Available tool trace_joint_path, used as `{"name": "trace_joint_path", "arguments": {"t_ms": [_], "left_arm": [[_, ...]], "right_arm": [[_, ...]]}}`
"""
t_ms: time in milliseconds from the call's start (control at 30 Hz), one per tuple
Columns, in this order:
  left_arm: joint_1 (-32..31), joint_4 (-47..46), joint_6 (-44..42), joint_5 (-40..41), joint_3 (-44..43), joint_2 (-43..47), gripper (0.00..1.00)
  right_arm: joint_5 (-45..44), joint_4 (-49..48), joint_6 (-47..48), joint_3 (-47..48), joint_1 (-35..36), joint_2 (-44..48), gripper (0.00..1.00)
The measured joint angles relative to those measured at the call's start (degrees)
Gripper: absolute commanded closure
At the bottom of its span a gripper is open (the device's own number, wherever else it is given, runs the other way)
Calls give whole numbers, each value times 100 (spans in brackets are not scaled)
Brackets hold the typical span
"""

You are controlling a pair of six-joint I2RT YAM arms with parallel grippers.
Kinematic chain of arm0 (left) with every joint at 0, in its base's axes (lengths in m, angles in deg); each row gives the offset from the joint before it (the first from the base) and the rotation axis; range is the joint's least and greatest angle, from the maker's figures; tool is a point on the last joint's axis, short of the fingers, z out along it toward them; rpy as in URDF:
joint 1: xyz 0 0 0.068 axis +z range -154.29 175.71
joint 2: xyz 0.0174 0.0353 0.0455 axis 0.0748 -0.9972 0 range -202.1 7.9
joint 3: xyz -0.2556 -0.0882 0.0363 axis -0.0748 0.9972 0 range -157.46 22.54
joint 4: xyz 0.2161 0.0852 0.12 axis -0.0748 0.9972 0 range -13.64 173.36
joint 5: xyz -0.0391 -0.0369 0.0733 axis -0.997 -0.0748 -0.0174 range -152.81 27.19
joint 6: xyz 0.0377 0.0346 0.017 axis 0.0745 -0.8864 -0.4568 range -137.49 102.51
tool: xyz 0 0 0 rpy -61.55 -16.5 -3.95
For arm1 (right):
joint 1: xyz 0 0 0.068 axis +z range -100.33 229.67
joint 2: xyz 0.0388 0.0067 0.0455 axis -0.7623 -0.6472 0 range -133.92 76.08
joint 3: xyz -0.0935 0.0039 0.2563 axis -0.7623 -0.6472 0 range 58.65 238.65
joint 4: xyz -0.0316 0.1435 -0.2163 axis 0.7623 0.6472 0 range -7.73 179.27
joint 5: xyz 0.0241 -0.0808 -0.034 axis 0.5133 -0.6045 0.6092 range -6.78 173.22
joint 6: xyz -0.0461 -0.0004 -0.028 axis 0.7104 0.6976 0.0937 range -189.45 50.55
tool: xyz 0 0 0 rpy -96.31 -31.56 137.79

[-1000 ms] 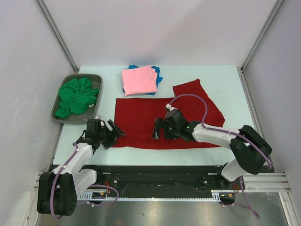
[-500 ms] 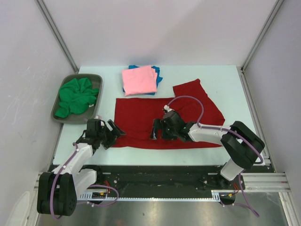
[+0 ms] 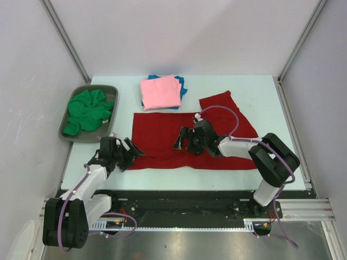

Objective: Fold and stack the t-shirts

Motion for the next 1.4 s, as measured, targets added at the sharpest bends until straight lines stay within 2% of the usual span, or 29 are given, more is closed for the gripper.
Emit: {"name": "trace_joint_path", "arguments": {"t_ms": [433, 833, 933, 1167, 1400], "left_arm": [[0, 4, 0, -2, -20, -35, 10], [-20, 7, -2, 7, -22, -35, 10], [-28, 20, 0, 33, -20, -9, 10], [-66, 234, 7, 170, -70, 195, 9], [-63, 1235, -15, 439, -555, 614, 5]], "right_arm": [[411, -79, 225, 175, -555, -192, 0], [55, 208, 634, 356, -894, -59, 0], [-221, 581, 796, 356, -874, 433, 0], [-1158, 1727, 1130, 232, -691, 2461, 0], [-1749, 2938, 715, -1047, -1808, 4444, 0]]}}
